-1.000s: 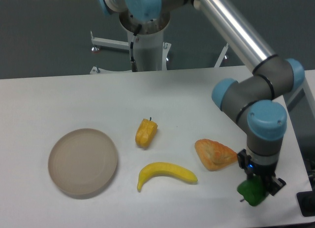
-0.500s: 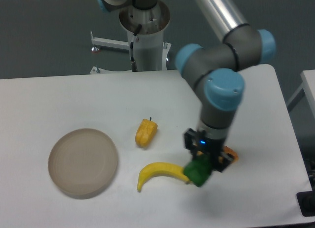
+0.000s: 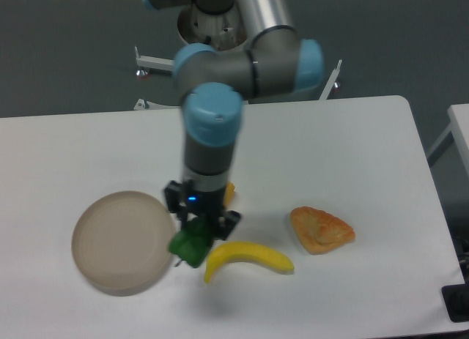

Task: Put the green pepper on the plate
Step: 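Carry the green pepper over the banana toward the beige plate, then lower the green pepper onto the plate and open the gripper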

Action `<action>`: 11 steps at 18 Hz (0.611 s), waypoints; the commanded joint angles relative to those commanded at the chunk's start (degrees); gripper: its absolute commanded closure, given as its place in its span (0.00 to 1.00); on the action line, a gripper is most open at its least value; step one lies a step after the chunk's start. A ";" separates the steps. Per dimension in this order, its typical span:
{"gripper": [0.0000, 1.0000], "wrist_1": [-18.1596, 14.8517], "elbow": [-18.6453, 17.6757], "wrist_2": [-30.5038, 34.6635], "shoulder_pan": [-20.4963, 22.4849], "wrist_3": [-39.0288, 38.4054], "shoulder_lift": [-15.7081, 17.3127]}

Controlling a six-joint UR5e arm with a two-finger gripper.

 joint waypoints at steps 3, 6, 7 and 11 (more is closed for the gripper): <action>0.63 7.48 -4.66 -0.26 -2.02 1.38 0.53; 0.63 8.20 -7.65 -0.70 -3.34 8.66 0.88; 0.63 8.29 -8.62 -0.96 -3.52 10.60 0.97; 0.63 8.29 -10.38 -2.64 -4.49 12.38 0.70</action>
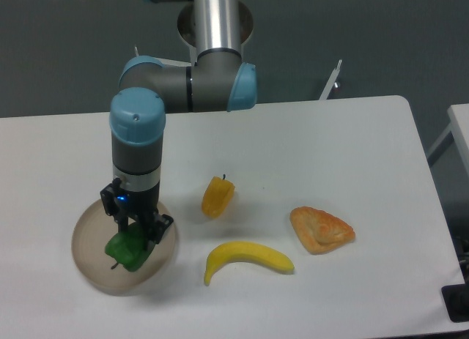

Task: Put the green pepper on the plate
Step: 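Lower the green pepper onto the plate and open the gripper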

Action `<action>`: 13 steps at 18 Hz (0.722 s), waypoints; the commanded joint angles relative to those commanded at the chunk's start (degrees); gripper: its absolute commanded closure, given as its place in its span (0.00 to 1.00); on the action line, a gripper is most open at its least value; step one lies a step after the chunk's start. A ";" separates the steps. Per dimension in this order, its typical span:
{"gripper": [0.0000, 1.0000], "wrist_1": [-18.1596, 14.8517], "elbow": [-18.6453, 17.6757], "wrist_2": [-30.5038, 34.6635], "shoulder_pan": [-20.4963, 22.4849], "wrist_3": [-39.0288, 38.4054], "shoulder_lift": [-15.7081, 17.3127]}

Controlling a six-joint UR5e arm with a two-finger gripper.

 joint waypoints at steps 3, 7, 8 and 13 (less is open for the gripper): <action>0.63 0.00 -1.58 -0.09 -1.15 -1.23 -0.09; 0.63 0.09 -2.81 -0.26 -1.23 -1.76 -0.18; 0.63 0.09 -3.17 -0.26 -1.15 -1.76 -0.26; 0.63 0.79 -4.14 -0.26 -1.23 -1.76 -1.05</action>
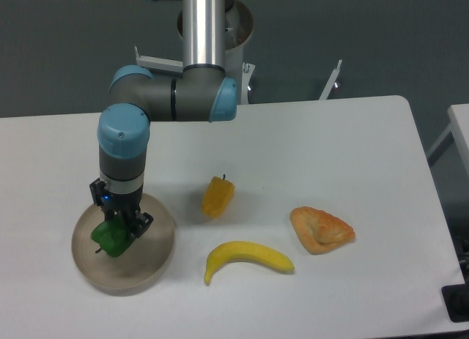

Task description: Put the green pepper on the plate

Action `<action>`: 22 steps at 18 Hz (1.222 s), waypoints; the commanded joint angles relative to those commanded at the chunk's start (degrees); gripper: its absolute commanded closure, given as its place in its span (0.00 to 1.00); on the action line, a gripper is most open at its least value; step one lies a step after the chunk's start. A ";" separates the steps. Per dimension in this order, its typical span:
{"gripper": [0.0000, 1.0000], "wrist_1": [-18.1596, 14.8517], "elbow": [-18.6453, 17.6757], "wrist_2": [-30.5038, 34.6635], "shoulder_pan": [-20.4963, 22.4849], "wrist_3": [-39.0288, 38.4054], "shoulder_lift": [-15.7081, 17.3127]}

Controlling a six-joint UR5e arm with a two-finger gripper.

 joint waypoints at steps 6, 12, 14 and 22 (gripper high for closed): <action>0.63 5.54 -2.29 -0.09 0.09 1.23 -0.70; 0.62 5.54 -2.81 -1.49 0.61 1.93 -0.44; 0.62 5.54 -2.90 -1.67 0.62 1.93 -0.70; 0.58 5.54 -2.81 -2.20 0.62 1.58 -1.23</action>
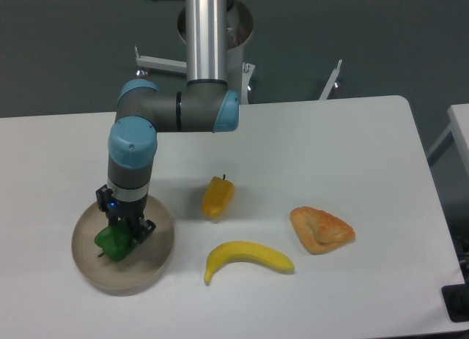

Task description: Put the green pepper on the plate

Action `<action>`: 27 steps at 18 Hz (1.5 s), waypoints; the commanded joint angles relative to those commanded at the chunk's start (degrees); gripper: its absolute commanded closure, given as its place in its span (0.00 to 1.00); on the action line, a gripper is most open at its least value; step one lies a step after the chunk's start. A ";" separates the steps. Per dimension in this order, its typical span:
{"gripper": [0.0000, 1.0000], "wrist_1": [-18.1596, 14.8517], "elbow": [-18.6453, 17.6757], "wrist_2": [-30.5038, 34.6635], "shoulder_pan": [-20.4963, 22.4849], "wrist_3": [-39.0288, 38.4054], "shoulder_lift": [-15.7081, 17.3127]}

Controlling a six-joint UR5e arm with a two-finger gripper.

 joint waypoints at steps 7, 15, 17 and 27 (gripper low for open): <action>0.07 0.00 0.09 0.00 0.26 -0.17 0.17; 0.00 -0.18 0.08 -0.09 3.16 0.17 1.93; 0.00 -0.26 0.44 -0.18 4.82 0.09 2.28; 0.00 -0.79 1.58 1.05 19.84 9.39 4.92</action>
